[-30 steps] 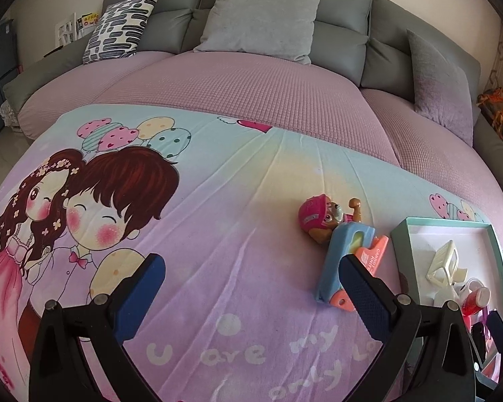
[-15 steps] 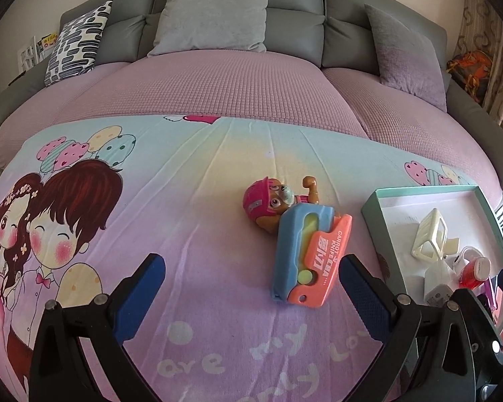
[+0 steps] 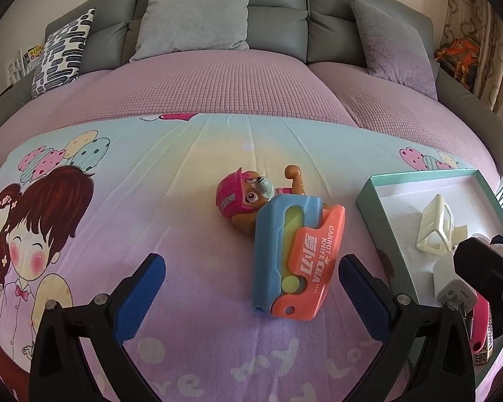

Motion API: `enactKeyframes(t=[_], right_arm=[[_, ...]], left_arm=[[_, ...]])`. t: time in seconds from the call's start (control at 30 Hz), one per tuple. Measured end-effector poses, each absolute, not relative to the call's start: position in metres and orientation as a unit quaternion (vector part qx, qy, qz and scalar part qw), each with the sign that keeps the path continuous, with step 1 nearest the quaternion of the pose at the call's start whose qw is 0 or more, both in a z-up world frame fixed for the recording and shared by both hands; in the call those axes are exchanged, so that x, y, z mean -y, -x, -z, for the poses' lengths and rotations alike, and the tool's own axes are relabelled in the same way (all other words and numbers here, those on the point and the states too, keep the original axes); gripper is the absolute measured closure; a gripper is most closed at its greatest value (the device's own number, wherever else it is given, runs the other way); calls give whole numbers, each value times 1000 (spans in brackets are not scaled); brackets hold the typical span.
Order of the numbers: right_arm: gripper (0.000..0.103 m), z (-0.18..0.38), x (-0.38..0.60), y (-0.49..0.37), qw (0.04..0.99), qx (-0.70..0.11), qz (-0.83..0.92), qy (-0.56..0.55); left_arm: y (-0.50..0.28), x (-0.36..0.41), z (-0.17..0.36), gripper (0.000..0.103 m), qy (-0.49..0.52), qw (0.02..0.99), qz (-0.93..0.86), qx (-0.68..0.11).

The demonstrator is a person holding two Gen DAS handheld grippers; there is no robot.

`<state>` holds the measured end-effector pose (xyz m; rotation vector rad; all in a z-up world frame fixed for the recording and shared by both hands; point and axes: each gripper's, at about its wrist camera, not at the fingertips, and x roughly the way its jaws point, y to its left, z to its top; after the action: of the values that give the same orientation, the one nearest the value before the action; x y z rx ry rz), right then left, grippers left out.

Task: Organize rigid objects
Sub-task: 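Move the left tool to the orange-blue folding toy and close on it, then lift the folding toy with the left tool while the right tool closes on the pink puppy figure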

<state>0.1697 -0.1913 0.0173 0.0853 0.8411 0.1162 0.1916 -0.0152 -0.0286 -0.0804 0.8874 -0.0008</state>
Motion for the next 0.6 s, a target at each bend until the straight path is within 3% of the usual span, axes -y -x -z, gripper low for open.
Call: enactKeyframes(t=[0.1,0.6], right_arm=[[0,-15,189,-174,908,-413,-59,-32],[0,-18,179,-185,902,-428,-63,-9]], left_arm=[[-193,14,30,3,45,904,7,-426],[-188,15,21,57,79,902,72,-419]])
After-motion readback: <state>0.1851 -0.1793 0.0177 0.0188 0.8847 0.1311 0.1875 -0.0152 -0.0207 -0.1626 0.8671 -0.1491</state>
